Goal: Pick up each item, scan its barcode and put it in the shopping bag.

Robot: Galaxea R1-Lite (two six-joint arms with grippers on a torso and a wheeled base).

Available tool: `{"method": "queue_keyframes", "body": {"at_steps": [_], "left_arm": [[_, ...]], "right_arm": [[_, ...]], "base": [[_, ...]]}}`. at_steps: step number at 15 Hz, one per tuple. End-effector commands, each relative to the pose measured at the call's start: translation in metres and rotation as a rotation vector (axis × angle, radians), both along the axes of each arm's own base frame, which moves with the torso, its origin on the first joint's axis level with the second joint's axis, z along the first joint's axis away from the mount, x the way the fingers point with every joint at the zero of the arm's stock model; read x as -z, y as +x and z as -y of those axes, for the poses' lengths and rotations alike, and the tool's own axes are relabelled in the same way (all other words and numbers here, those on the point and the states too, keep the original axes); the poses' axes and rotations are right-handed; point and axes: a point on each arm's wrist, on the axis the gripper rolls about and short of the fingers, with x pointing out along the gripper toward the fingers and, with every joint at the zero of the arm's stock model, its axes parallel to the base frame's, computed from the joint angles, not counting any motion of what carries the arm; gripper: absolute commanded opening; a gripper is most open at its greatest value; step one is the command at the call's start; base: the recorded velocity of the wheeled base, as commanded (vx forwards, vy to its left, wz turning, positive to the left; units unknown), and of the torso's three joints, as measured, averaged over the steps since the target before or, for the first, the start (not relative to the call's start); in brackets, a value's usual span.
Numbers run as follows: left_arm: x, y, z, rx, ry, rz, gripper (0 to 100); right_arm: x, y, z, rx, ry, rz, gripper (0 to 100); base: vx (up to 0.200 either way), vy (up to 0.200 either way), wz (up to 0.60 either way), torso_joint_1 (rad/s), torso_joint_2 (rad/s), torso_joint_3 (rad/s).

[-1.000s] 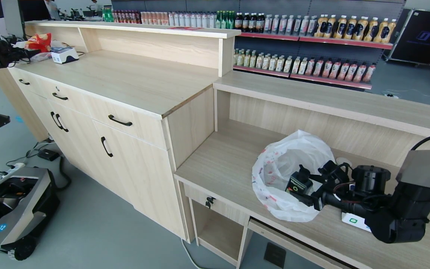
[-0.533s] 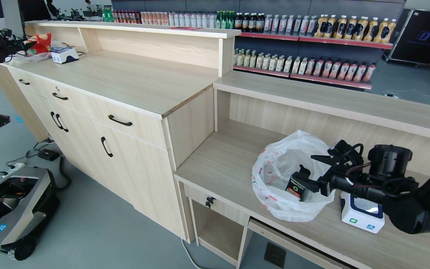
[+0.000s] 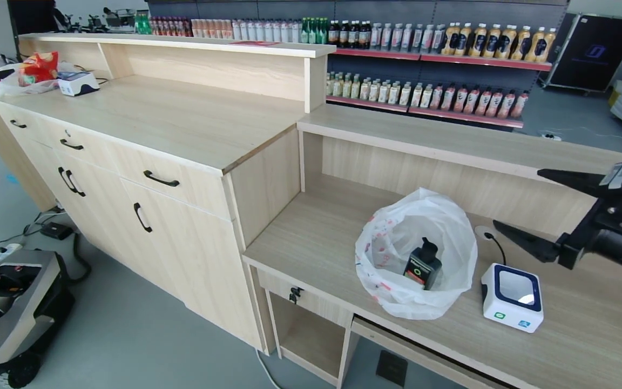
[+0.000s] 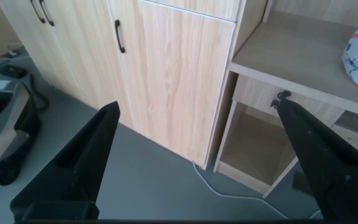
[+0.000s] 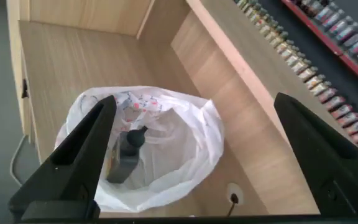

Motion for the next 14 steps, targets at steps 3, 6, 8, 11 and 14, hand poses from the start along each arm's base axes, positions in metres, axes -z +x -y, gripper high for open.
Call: {"method": "queue_keyframes", "body": {"at_steps": [3, 6, 8, 11, 14], "left_arm": [[0.000, 0.000, 0.000, -0.001, 0.000, 0.000, 100], [0.000, 0.000, 0.000, -0.001, 0.000, 0.000, 100], [0.000, 0.000, 0.000, -0.001, 0.000, 0.000, 100], [0.000, 0.000, 0.000, -0.001, 0.000, 0.000, 100], [0.000, 0.000, 0.000, -0.001, 0.000, 0.000, 100]], "right_arm": [[-0.055, -0.036, 0.011, 0.322, 0.111, 0.080, 100], [-0.056, -0.033, 0.021, 0.634, 0.280, -0.084, 100], [-0.054, -0.024, 0.028, 0.741, 0.340, -0.147, 100], [-0.070, 0.019, 0.071, 0.743, 0.415, -0.168, 100], [-0.064, 0.048, 0.102, 0.836, 0.417, -0.387, 100]], "base": [[0.000, 0.000, -0.60, 0.012, 0.00, 0.004], [0.000, 0.000, -0.60, -0.002, 0.00, 0.002], [0.000, 0.000, -0.30, 0.004, 0.00, -0.001], [0.000, 0.000, 0.00, 0.000, 0.00, 0.000], [0.000, 0.000, 0.00, 0.000, 0.00, 0.000]]}}
